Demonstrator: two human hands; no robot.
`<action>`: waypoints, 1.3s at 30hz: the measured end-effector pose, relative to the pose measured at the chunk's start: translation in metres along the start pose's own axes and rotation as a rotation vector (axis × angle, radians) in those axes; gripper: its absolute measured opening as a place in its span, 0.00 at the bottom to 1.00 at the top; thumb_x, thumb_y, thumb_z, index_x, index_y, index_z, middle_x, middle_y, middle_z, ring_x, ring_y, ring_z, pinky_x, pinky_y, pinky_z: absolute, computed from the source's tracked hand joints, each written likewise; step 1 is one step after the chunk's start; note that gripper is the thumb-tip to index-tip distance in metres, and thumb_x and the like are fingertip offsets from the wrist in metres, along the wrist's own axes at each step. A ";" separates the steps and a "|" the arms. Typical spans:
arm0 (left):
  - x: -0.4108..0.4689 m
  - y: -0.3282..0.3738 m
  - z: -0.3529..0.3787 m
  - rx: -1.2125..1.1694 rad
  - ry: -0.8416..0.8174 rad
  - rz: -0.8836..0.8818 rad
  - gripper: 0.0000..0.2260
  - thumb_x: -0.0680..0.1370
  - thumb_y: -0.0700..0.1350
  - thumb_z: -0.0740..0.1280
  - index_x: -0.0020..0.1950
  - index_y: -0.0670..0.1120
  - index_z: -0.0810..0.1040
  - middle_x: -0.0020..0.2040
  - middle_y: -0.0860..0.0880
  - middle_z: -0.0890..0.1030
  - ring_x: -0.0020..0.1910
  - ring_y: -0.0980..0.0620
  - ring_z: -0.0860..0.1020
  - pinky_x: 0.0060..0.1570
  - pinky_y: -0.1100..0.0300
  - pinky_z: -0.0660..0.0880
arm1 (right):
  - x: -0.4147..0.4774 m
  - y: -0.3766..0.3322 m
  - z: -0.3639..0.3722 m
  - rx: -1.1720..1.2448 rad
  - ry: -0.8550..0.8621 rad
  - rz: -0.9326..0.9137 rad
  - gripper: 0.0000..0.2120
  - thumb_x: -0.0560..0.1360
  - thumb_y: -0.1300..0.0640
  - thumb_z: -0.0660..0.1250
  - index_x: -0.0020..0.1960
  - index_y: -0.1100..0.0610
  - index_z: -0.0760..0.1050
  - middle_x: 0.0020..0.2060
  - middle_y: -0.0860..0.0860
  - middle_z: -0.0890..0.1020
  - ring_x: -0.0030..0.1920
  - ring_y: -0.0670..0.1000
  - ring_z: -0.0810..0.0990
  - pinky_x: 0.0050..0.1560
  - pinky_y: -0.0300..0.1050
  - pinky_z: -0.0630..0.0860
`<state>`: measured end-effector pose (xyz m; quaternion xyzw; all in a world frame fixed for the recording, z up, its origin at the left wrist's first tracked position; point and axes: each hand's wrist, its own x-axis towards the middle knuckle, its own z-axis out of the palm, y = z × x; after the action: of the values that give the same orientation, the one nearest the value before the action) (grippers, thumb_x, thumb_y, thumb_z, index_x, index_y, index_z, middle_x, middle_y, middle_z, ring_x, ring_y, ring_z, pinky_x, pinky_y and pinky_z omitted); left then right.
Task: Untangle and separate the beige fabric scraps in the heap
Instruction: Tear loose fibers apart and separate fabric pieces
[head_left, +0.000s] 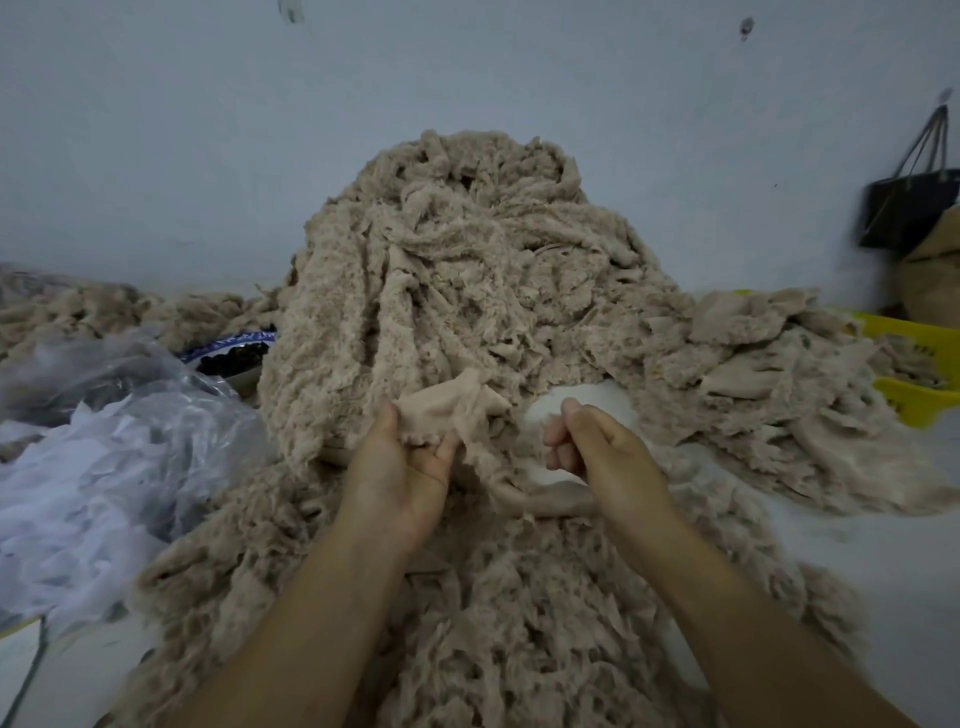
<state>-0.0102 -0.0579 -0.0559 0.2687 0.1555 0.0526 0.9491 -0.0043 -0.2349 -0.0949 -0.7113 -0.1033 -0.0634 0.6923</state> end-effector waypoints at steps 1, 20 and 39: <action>-0.001 -0.001 0.003 0.018 -0.010 -0.002 0.17 0.86 0.49 0.56 0.65 0.40 0.75 0.55 0.41 0.84 0.51 0.46 0.84 0.45 0.51 0.83 | 0.000 0.003 0.001 -0.030 -0.021 -0.019 0.19 0.72 0.32 0.60 0.39 0.45 0.78 0.33 0.42 0.79 0.40 0.44 0.79 0.48 0.47 0.76; -0.003 -0.044 -0.022 0.562 -0.223 0.123 0.19 0.82 0.58 0.62 0.44 0.50 0.89 0.51 0.48 0.87 0.53 0.52 0.85 0.52 0.56 0.80 | -0.003 0.006 0.001 0.378 0.009 0.239 0.16 0.83 0.52 0.59 0.59 0.63 0.80 0.54 0.58 0.85 0.55 0.55 0.83 0.57 0.49 0.79; -0.012 -0.051 -0.026 0.532 -0.435 -0.097 0.19 0.75 0.46 0.68 0.63 0.37 0.79 0.60 0.40 0.83 0.60 0.45 0.82 0.53 0.57 0.80 | 0.002 0.004 -0.003 0.196 0.145 0.274 0.26 0.72 0.33 0.63 0.56 0.53 0.82 0.45 0.51 0.87 0.46 0.51 0.86 0.47 0.46 0.83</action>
<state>-0.0292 -0.0910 -0.1006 0.5037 -0.0295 -0.0937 0.8583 -0.0009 -0.2383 -0.0980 -0.6416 0.0388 -0.0092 0.7660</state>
